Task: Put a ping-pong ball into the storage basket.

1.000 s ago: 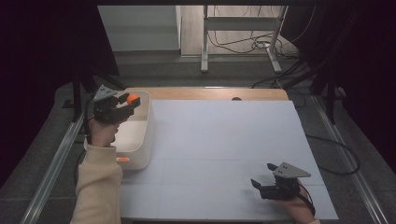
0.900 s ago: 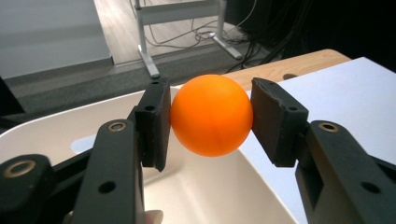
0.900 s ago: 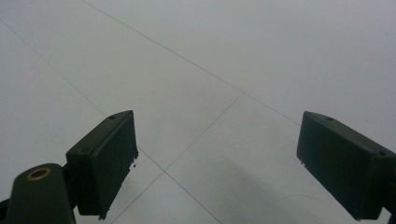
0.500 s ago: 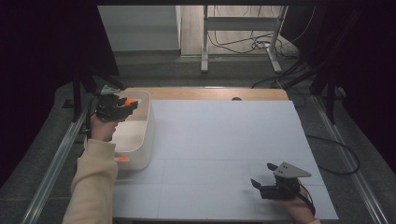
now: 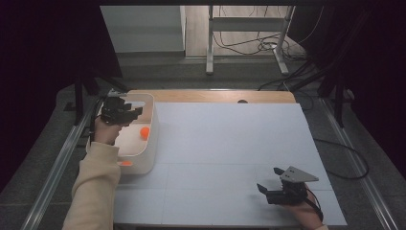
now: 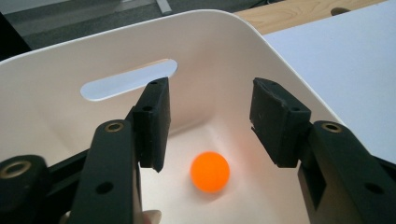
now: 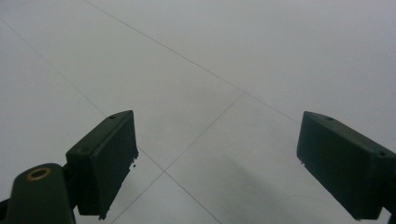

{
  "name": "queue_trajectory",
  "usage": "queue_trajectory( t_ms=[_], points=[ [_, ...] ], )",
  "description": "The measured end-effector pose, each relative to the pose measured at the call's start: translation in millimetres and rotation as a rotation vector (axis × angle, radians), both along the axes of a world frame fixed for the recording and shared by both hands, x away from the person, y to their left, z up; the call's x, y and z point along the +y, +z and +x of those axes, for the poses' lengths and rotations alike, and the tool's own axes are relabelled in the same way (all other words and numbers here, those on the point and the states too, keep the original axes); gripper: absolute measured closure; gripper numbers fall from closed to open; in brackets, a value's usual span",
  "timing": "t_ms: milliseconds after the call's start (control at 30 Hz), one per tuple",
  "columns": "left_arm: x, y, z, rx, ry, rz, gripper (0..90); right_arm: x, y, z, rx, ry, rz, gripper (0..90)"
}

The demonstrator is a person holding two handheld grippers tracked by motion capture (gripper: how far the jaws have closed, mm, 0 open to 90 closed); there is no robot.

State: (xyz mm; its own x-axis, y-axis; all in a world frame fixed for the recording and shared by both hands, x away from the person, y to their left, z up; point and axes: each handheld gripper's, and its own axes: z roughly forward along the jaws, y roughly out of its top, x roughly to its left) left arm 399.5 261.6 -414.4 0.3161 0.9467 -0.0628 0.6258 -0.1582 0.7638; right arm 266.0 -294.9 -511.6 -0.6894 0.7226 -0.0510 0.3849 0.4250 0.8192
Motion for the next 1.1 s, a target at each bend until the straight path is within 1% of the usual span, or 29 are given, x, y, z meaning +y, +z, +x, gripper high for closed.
queue_trajectory(
  t_ms=[33,67,100,133,167,200,233,267,467,533,600,733,800,900,1033,1100],
  points=[
    [0.1,0.7,-0.1,-0.007,0.014,0.001,38.5,0.0,0.0,0.0,0.0,0.0,0.0,12.6],
    [0.1,1.9,-0.6,-0.017,0.03,-0.003,29.1,0.0,0.0,0.0,0.0,-0.001,0.001,12.6],
    [0.1,1.9,-0.6,-0.017,0.03,-0.003,22.9,0.0,0.0,0.0,0.0,-0.001,0.001,12.6],
    [0.9,4.2,-2.2,-0.033,0.038,-0.025,22.9,0.0,0.0,0.0,0.0,-0.002,0.002,12.6],
    [1.7,6.2,-3.9,-0.043,0.036,-0.048,20.7,-0.2,-0.1,0.1,0.0,-0.002,0.004,12.6],
    [2.9,9.8,-6.9,-0.062,0.025,-0.084,18.7,-0.3,-0.1,0.4,0.0,-0.006,0.001,12.6],
    [3.1,11.9,-9.0,-0.073,0.013,-0.102,18.5,-0.4,0.0,0.3,0.0,-0.007,-0.002,12.6],
    [3.1,11.9,-9.0,-0.073,0.013,-0.102,18.4,-0.4,0.0,0.3,0.0,-0.007,-0.002,12.6],
    [-1.4,18.3,-17.0,-0.092,-0.051,-0.134,17.7,0.0,-0.1,0.2,0.0,-0.003,0.002,12.6],
    [-3.9,21.8,-21.2,-0.107,-0.074,-0.152,17.4,0.0,-0.1,0.1,0.0,-0.004,0.005,12.6],
    [-7.4,26.4,-26.6,-0.129,-0.095,-0.161,17.4,0.0,-0.1,0.0,0.0,-0.004,0.005,12.6],
    [-16.0,34.8,-37.2,-0.161,-0.15,-0.187,17.4,-0.1,0.0,0.2,-0.001,-0.005,0.003,12.6],
    [-19.5,37.3,-41.2,-0.17,-0.174,-0.197,17.3,-0.1,0.0,0.3,-0.001,-0.004,0.003,12.6],
    [-24.2,39.9,-48.1,-0.184,-0.217,-0.232,17.5,0.0,-0.1,0.3,-0.002,-0.004,0.002,12.6],
    [-30.9,42.4,-56.4,-0.198,-0.253,-0.236,17.5,0.2,0.1,0.1,-0.003,-0.002,0.002,12.6],
    [-33.7,42.2,-59.3,-0.198,-0.271,-0.236,17.5,-0.2,-0.5,0.4,-0.002,-0.004,0.002,12.6]
  ],
)
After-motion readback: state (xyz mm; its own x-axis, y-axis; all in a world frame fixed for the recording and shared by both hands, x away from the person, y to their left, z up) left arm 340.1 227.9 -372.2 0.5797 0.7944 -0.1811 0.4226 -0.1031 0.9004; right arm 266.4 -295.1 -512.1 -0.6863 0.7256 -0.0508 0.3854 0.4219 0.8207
